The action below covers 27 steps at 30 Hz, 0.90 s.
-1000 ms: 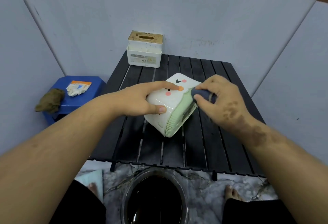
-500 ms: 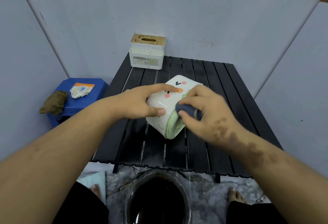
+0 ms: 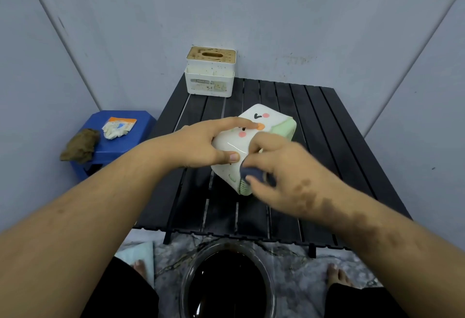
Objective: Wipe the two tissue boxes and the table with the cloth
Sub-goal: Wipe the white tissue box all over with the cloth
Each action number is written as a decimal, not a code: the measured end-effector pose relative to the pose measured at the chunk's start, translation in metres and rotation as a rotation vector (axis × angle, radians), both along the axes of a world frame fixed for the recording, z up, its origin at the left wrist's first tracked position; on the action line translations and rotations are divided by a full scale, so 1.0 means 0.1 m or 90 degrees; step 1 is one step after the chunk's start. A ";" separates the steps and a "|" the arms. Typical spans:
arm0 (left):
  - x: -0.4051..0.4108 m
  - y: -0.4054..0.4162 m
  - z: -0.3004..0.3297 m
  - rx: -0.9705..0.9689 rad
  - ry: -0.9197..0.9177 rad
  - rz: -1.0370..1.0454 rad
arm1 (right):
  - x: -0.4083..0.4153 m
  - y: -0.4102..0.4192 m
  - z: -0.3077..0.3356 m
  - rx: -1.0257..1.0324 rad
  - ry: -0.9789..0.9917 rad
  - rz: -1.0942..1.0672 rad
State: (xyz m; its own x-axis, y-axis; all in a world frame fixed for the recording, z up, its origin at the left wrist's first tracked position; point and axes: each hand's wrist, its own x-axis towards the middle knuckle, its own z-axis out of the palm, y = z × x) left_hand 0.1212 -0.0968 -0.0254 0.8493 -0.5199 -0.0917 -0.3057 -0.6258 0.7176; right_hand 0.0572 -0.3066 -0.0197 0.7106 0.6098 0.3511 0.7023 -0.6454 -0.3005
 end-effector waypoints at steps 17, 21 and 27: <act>0.06 0.05 -0.01 0.010 0.012 -0.005 | 0.89 -0.65 0.01 0.143 0.062 -0.270; 0.10 0.11 0.01 -0.010 0.056 -0.032 | 0.94 -0.78 -0.08 0.176 0.137 -0.309; 0.20 0.12 0.02 -0.128 0.143 0.020 | 0.87 -0.88 -0.21 0.264 0.283 -0.267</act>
